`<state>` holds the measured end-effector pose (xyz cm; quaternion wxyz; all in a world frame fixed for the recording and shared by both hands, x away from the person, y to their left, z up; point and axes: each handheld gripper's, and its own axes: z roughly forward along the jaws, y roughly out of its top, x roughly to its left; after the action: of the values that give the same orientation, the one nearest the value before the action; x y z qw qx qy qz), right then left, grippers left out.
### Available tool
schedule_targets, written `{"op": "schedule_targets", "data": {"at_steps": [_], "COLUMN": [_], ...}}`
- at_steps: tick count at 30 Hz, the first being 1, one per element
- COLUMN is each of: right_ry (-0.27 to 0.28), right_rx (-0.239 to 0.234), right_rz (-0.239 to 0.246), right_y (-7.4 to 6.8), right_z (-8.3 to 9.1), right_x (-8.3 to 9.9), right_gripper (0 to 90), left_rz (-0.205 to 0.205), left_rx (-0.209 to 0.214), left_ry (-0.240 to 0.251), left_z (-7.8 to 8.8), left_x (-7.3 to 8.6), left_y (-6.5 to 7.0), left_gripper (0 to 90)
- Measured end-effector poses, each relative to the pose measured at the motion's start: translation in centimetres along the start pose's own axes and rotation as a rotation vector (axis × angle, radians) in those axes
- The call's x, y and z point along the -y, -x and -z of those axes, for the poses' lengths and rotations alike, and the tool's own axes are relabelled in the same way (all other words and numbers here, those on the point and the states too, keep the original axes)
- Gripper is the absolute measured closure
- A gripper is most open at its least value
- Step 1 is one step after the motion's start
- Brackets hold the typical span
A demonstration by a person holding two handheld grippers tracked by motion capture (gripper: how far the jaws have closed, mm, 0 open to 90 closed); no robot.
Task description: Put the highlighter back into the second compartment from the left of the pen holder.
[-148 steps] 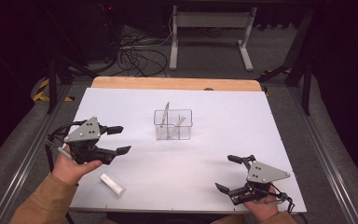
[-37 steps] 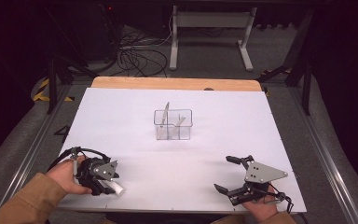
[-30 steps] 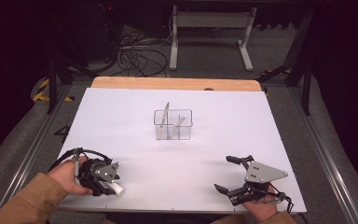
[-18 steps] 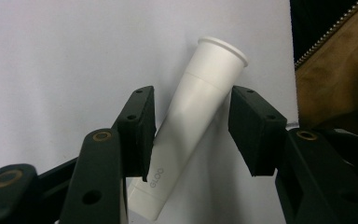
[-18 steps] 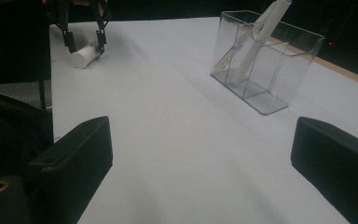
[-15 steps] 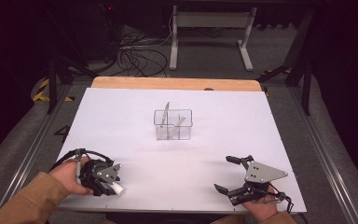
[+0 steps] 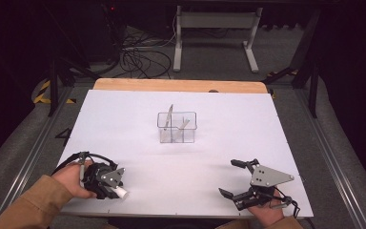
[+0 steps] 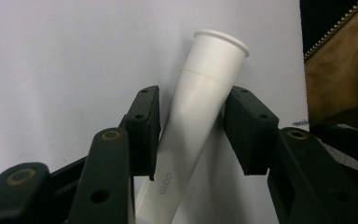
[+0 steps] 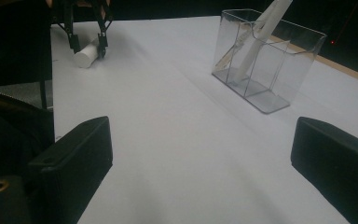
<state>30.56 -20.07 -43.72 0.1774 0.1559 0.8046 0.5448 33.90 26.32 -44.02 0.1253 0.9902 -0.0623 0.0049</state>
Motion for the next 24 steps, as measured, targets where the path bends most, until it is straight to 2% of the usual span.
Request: {"op": "schedule_targets", "data": {"at_steps": [8, 21, 24], "right_ry": [0.002, 0.001, 0.002], "right_rx": [-0.002, -0.003, -0.004], "right_rz": [-0.001, -0.003, -0.004], "right_y": [0.02, 0.03, 0.04], "right_z": [0.0, 0.0, -0.03], "right_x": [0.03, 0.05, 0.05], "right_gripper": [6.1, 6.0, 6.0], "left_rz": [-0.001, -0.016, -0.013], "left_rx": [0.006, 0.008, 0.008], "left_ry": [0.006, -0.009, 0.008], "left_z": [0.05, 0.17, 0.4], "left_x": [0.12, -0.03, -0.05], "left_y": [-0.05, 0.29, 0.36], "left_gripper": [67.0, 68.1, 68.2]}}
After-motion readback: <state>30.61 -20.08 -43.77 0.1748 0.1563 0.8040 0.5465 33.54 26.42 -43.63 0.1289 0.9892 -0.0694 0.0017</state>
